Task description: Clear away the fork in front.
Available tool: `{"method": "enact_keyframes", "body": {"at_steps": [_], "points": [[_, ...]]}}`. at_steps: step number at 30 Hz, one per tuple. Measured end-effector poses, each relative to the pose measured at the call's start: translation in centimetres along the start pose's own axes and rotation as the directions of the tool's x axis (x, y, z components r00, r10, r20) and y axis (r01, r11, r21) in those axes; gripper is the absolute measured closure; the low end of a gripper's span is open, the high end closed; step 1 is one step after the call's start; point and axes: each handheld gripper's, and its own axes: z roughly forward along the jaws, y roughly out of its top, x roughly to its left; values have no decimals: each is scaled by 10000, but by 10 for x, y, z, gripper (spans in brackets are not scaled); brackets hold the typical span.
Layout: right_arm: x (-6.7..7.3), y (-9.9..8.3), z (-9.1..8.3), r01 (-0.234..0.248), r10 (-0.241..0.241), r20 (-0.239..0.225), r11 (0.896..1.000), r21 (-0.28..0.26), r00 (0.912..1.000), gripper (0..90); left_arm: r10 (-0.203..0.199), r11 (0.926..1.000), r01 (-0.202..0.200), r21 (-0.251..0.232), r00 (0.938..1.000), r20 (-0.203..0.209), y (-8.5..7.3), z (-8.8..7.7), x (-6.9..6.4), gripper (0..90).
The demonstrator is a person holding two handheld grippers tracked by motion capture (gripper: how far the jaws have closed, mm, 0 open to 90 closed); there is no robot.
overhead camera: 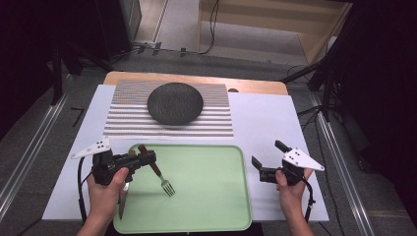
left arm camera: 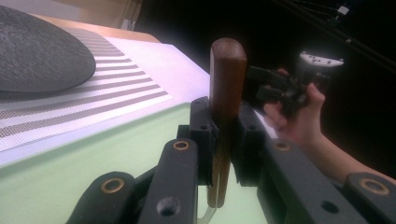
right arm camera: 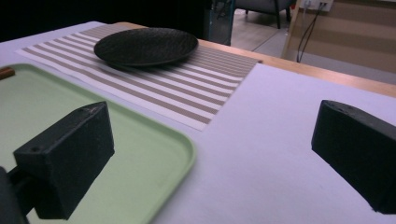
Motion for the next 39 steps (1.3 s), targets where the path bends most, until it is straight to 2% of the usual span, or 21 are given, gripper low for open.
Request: {"method": "enact_keyframes", "body": {"at_steps": [8,14,17,21,24,26,28,30,32,34,37,39], "points": [[-20,-14,-19,-96,83,628,9997,214,9980,0,-127,9996,119,272,9994,317,0,-5,1,804],[-30,-23,-30,-140,107,889,9992,365,9960,0,-590,9960,532,712,9948,830,-2,-6,6,803],[-32,-26,-34,-207,169,940,9990,399,9954,0,-721,9928,630,1016,9934,887,-4,-3,11,803],[-35,-26,-37,-377,348,1024,9989,263,9941,0,-941,9914,839,1007,9904,1010,-5,-2,20,803],[-37,-26,-36,-393,370,1037,9990,204,9939,0,-971,9911,876,1005,9909,931,-6,-1,28,797],[-38,-27,-35,-433,403,1068,9987,257,9935,0,-728,9932,656,965,9947,728,-7,0,30,785],[-40,-28,-35,-498,463,1097,9983,293,9929,0,-312,9949,291,968,9993,208,-7,2,31,762],[-42,-29,-34,-506,470,1098,9983,300,9928,0,233,9947,-185,1016,9987,-460,-9,5,32,732],[-43,-30,-33,-599,562,1058,9977,325,9928,0,565,9930,-465,1088,9943,-908,-10,7,32,700],[-44,-30,-33,-640,601,1033,9973,348,9928,0,1021,9874,-817,1353,9831,-1518,-12,11,31,662],[-45,-31,-32,-629,590,1007,9974,365,9932,0,1242,9828,-947,1587,9744,-1876,-13,14,31,629],[-46,-32,-31,-704,664,997,9968,374,9928,0,1526,9752,-1087,1930,9611,-2301,-16,17,31,593]]}}
